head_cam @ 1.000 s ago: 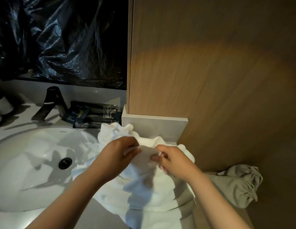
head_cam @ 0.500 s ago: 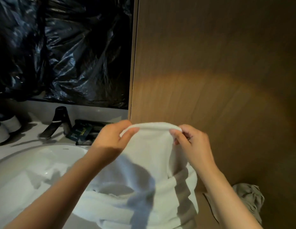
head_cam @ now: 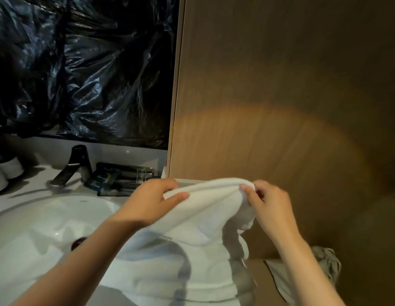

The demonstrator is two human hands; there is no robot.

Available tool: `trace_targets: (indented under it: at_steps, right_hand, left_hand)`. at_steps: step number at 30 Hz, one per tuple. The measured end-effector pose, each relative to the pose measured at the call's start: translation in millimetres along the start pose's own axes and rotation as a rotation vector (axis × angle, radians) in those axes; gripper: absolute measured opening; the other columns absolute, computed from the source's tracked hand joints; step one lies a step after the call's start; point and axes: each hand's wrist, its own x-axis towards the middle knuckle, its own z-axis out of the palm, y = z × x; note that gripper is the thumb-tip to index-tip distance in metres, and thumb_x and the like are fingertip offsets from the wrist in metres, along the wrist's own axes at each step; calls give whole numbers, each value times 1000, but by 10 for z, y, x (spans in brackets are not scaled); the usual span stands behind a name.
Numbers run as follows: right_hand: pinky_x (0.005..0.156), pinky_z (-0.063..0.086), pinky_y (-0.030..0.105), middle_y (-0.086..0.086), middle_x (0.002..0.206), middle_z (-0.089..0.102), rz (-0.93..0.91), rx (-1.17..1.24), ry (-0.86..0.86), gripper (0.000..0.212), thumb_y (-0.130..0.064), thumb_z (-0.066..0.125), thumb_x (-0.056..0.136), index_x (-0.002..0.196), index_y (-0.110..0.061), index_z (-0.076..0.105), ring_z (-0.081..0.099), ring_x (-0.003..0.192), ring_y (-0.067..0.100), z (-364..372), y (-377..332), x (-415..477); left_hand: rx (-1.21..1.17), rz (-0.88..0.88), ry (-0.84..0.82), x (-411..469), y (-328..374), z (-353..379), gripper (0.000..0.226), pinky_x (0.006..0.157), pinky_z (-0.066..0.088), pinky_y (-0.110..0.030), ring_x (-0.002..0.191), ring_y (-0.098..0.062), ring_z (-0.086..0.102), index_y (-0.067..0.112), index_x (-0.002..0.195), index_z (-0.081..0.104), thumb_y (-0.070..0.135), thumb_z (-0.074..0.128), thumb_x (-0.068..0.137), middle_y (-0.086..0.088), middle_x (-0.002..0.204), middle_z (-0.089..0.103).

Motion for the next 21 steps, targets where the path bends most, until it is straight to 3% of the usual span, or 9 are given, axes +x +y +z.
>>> trace_targets:
  at_steps: [4,6,7,9,12,14,16,18,21]
  right_hand:
    - [88,52,38,0,107,64,389,-153,-351,39,-49,50,96,120,-21,61,60,102,19,258,312,-277]
    - [105,42,38,6,139,45,390,-179,-370,56,-51,56,93,141,-26,45,39,132,24,347,305,-397]
    - [108,37,34,1,146,36,306,-151,-307,61,-50,60,90,144,-29,41,30,136,19,380,251,-459]
    - [109,30,25,-15,143,33,50,-34,-228,58,-45,66,88,140,-34,44,25,132,2,438,84,-546]
    - [119,17,28,-23,142,39,-125,59,-383,52,-42,62,92,141,-34,47,23,128,-13,606,-69,-621]
    - [121,6,28,-22,138,46,-137,32,-436,43,-43,56,96,137,-33,51,27,127,-14,689,-81,-623]
    - [120,13,30,-14,110,62,-171,30,-416,20,-38,54,98,111,-28,65,49,110,-3,718,-91,-588]
    - [102,35,32,-9,81,60,-187,75,-363,19,-31,55,98,85,-22,64,54,85,9,705,-89,-567]
    - [68,42,32,-10,72,55,-191,136,-195,24,-29,55,98,75,-20,57,53,73,14,614,-70,-521]
  left_hand:
    - [-28,-116,-152,-373,-406,418,33,58,35,-15,62,-9,49,20,66,53,43,63,89,5,63,53]
    - [-30,-132,-136,-498,-443,531,39,57,36,-17,60,-10,49,18,67,51,47,60,89,3,60,53]
    - [-27,-130,-109,-542,-441,577,42,57,37,-18,61,-12,51,16,67,51,50,57,90,2,59,54]
    - [-20,-95,-52,-599,-390,624,45,56,37,-18,63,-12,52,15,67,49,53,52,91,0,56,52]
    - [-42,-28,-16,-624,-304,619,41,51,34,-16,57,-8,49,20,64,46,47,53,93,5,52,46]
    - [-36,19,-6,-624,-254,575,35,52,34,-15,57,-6,50,23,65,50,43,55,94,10,53,46]
    - [-19,29,-7,-627,-241,508,32,54,37,-17,60,-7,52,22,70,56,46,56,92,10,58,52]
    - [11,-7,-30,-637,-282,429,39,56,38,-22,60,-11,51,19,69,55,53,57,88,4,58,53]
    - [120,-69,-96,-633,-396,304,54,54,34,-25,57,-14,47,14,65,45,64,51,85,-1,56,47]
